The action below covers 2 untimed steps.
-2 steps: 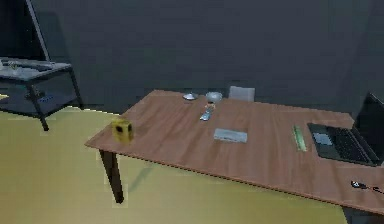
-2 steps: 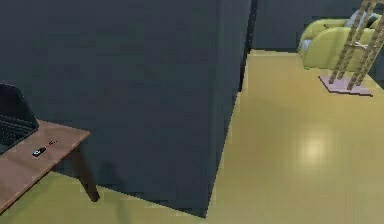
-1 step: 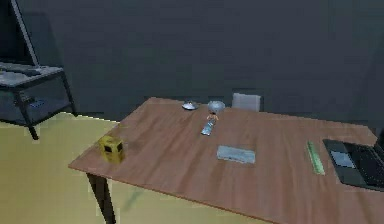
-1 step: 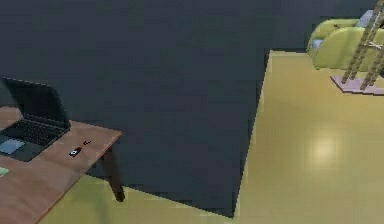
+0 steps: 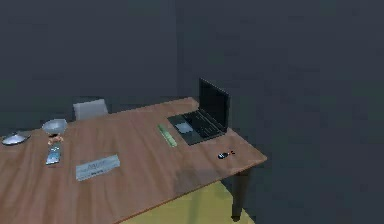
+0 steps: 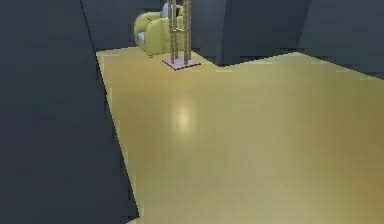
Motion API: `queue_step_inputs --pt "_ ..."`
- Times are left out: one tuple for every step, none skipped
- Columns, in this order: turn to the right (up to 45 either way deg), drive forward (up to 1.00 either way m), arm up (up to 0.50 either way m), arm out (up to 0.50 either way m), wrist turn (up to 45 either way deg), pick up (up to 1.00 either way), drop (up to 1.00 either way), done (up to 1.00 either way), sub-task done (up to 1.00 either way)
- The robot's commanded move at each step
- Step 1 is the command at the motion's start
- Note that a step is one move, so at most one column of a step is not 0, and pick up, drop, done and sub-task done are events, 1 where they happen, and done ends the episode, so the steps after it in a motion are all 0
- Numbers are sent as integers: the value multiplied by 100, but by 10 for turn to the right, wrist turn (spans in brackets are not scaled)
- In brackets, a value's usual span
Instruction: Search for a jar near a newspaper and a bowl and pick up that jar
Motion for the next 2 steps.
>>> queue_step_inputs --pt "330 0 0 0 0 0 0 0 0" --pt "0 30 0 0 0 0 0 0 0"
